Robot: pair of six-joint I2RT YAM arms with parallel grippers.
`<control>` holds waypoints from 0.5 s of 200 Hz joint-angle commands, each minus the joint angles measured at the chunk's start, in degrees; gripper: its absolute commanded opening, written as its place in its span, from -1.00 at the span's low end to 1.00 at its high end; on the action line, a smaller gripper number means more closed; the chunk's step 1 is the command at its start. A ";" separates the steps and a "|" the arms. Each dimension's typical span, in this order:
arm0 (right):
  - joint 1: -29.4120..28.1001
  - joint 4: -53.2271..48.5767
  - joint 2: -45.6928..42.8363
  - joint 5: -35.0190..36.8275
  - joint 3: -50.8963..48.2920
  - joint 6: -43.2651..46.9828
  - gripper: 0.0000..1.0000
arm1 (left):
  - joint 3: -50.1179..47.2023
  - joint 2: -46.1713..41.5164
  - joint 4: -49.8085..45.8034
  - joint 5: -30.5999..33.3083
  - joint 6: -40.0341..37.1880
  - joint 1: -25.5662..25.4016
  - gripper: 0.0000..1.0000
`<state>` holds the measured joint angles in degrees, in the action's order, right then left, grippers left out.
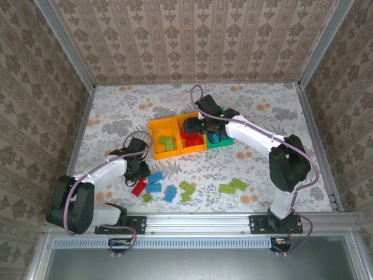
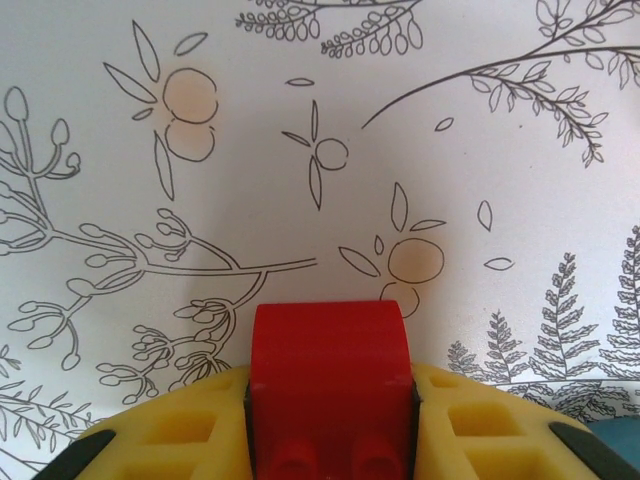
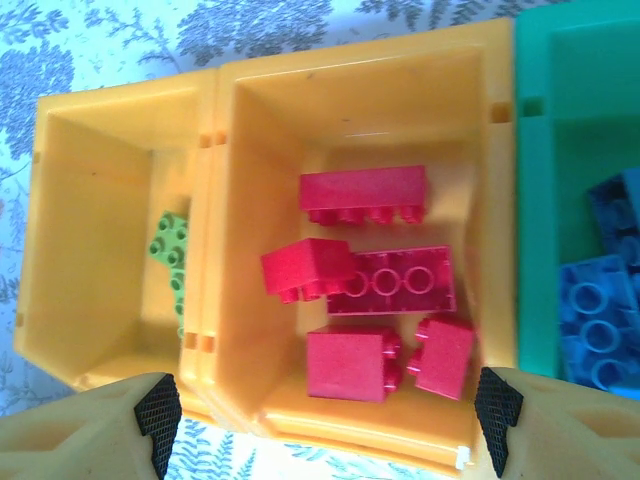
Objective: Sort the legos into containers by color
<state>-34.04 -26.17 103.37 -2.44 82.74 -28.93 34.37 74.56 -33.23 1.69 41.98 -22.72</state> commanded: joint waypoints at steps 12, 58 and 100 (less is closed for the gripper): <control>1.05 -0.32 -5.40 4.36 -4.77 1.15 0.63 | 2.56 -0.21 3.79 -2.03 -0.87 0.06 -0.43; 2.55 -3.31 -11.70 10.12 -14.15 1.30 0.68 | 13.85 -2.81 0.72 0.53 -3.76 -1.36 -0.42; 5.52 -4.32 -19.22 10.65 -23.83 -4.81 0.70 | 28.14 4.98 4.62 -0.60 -8.00 -8.79 -0.41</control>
<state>-29.80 -27.75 88.60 5.78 62.70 -29.39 55.61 74.72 -31.57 2.20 38.24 -27.70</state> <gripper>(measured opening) 0.848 0.331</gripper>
